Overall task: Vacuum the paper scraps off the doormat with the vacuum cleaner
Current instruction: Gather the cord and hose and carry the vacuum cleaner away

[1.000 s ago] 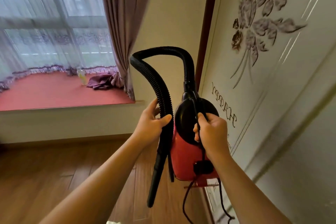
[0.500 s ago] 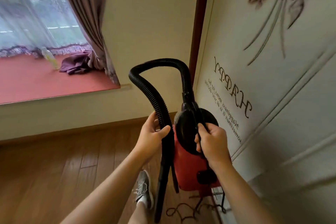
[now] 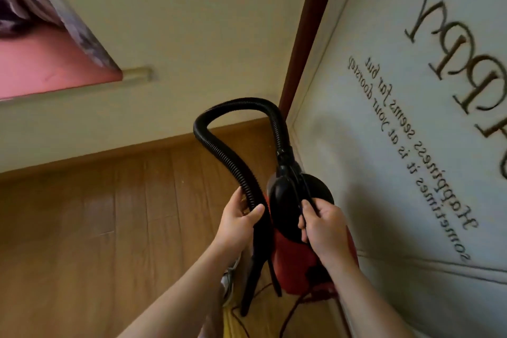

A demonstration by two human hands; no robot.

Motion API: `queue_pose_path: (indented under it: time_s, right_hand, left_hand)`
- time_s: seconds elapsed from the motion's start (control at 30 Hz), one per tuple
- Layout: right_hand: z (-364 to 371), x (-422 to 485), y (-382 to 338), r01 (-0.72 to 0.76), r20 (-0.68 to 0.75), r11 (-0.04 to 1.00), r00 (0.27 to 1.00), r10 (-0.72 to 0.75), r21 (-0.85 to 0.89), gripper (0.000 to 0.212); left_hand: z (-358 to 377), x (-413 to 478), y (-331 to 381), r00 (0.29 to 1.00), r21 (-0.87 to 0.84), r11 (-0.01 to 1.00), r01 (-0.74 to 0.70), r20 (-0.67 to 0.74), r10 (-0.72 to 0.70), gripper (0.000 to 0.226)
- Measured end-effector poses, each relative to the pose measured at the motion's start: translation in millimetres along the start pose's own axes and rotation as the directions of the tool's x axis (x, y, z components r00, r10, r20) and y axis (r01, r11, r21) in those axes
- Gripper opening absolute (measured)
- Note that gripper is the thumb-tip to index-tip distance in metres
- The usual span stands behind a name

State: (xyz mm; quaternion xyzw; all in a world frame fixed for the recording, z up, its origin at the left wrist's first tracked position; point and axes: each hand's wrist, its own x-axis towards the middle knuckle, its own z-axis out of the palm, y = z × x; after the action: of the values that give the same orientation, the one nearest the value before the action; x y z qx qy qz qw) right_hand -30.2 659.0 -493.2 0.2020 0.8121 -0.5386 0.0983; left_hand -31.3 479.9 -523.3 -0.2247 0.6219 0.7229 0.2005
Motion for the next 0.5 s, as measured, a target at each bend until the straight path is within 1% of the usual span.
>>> queue_pose_path:
  time_s: [0.1, 0.23, 0.37, 0.5]
  right_hand:
    - [27, 45, 32, -0.035, 0.014, 0.999, 0.999, 0.036, -0.035, 0.044]
    - [59, 99, 78, -0.094, 0.031, 0.993, 0.995, 0.097, -0.069, 0.045]
    - [83, 146, 125, -0.134, 0.022, 0.985, 0.990, 0.137, -0.110, 0.047]
    - [108, 189, 166, -0.170, 0.006, 0.978, 0.985, 0.171, -0.119, 0.046]
  left_hand:
    - [-8, 55, -30, 0.999, 0.016, 0.999, 0.046, -0.005, -0.046, 0.038]
    - [-15, 123, -74, 0.991, 0.019, 0.991, 0.130, -0.029, -0.129, 0.038]
    - [-17, 185, -115, 0.982, 0.047, 0.981, 0.190, -0.026, -0.189, 0.030]
    - [-20, 239, -149, 0.973, 0.062, 0.971, 0.229, -0.012, -0.228, 0.035]
